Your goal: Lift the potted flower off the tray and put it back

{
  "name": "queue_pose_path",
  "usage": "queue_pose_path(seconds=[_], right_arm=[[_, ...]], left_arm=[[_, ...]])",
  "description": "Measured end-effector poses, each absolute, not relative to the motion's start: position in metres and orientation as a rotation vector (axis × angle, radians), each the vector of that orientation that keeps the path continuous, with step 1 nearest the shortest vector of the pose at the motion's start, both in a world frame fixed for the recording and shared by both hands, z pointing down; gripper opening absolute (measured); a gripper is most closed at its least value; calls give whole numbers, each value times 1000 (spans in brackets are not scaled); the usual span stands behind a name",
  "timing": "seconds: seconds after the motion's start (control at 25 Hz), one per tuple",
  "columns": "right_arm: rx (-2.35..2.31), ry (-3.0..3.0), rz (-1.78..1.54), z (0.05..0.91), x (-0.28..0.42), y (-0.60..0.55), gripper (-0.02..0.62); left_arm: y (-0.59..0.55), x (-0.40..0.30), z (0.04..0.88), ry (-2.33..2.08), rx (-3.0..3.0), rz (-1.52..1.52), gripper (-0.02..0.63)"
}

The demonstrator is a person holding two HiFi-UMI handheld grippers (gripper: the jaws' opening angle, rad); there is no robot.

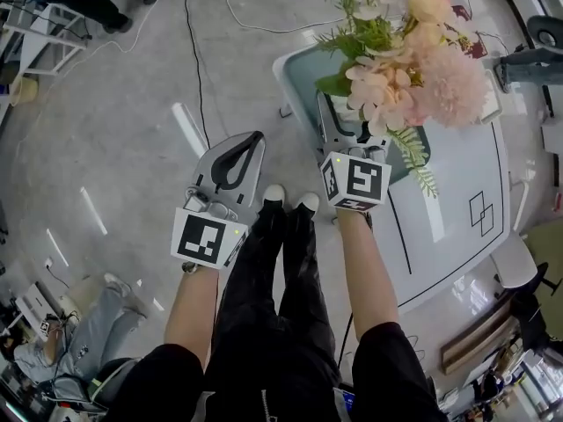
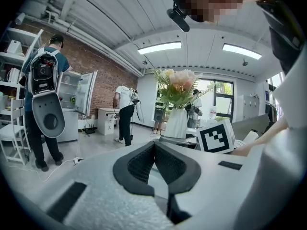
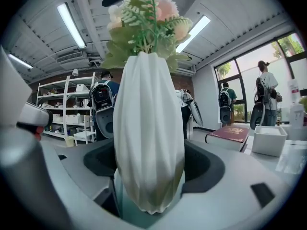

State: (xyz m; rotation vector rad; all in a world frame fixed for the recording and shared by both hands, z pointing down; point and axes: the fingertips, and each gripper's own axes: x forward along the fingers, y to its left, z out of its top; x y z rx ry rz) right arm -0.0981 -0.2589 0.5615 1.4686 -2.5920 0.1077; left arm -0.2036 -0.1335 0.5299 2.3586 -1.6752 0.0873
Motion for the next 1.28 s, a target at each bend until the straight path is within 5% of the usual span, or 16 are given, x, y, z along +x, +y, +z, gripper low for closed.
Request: queue_pose_path(seconds=[0.68, 1.28], right_arm=[[1515, -2596, 80, 545, -103, -255, 373], [1730, -2487, 50, 462, 38, -229, 373]], left_arm=[[-146, -220, 528, -1637, 2418, 76, 5], [-184, -93, 463, -1473, 2601, 67, 6]])
